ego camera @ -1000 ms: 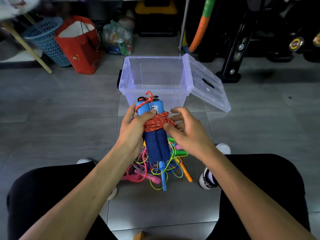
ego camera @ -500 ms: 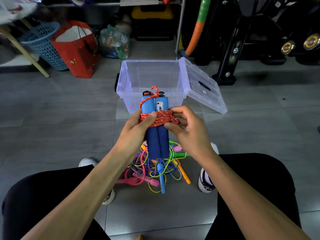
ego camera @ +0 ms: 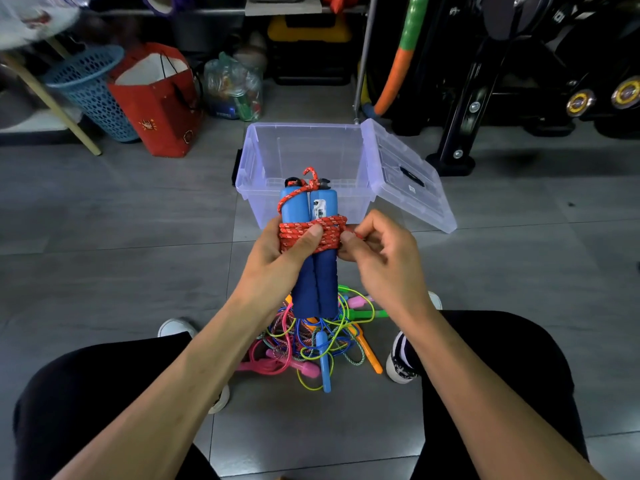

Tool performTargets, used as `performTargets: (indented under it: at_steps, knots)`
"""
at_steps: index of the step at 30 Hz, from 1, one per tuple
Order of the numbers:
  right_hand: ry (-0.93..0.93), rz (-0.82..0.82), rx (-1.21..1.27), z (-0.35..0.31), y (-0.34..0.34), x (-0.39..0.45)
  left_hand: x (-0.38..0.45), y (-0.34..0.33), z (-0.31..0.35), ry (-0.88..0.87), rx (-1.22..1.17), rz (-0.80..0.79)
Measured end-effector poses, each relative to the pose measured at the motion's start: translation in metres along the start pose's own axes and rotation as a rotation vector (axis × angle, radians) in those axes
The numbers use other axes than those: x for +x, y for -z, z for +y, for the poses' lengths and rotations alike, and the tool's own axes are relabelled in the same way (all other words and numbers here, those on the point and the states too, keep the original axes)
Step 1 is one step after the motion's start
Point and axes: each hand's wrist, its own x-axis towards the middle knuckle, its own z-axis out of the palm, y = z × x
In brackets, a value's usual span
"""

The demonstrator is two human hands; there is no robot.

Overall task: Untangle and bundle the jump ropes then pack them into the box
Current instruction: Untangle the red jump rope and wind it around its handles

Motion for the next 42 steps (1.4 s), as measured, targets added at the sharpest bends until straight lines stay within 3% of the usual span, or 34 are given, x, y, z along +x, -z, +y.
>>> performTargets:
  at_steps: [3,7,10,13,15,19,24,33,38,42]
  knots:
    - [0.026,-0.048,-0.04,0.003,-0.002,-0.004,0.003,0.001,0.0,0.023,-0.043,0.072]
    - [-0.001,-0.072,-0.044,0.005,-0.005,-0.002,0.008,0.006,-0.003,0.11,-0.141,0.046]
    - [-0.126,-0.03,0.005,0.017,-0.011,0.003,0.012,0.014,-0.009,0.18,-0.165,-0.023]
    - [-0.299,-0.015,0.08,0.032,-0.025,0.009,0.013,0.027,-0.024,0.26,-0.038,-0.065]
    - [-0.353,-0.095,-0.038,0.042,-0.037,0.013,0.018,0.04,-0.038,0.303,-0.01,0.058]
    - [-0.367,-0.413,-0.553,0.058,-0.053,0.027,0.052,0.09,-0.079,0.427,-0.007,0.435]
    - [-0.414,-0.642,-0.618,0.095,-0.081,0.049,0.094,0.155,-0.152,0.568,-0.182,0.587]
    - [-0.553,-0.66,-0.614,0.193,-0.151,0.085,0.165,0.244,-0.232,0.566,0.085,0.651]
    - [-0.615,-0.653,-0.615,0.234,-0.174,0.083,0.203,0.26,-0.244,0.462,-0.137,0.639]
    - [-0.619,-0.657,-0.587,0.248,-0.182,0.077,0.216,0.27,-0.255,0.543,-0.175,0.6]
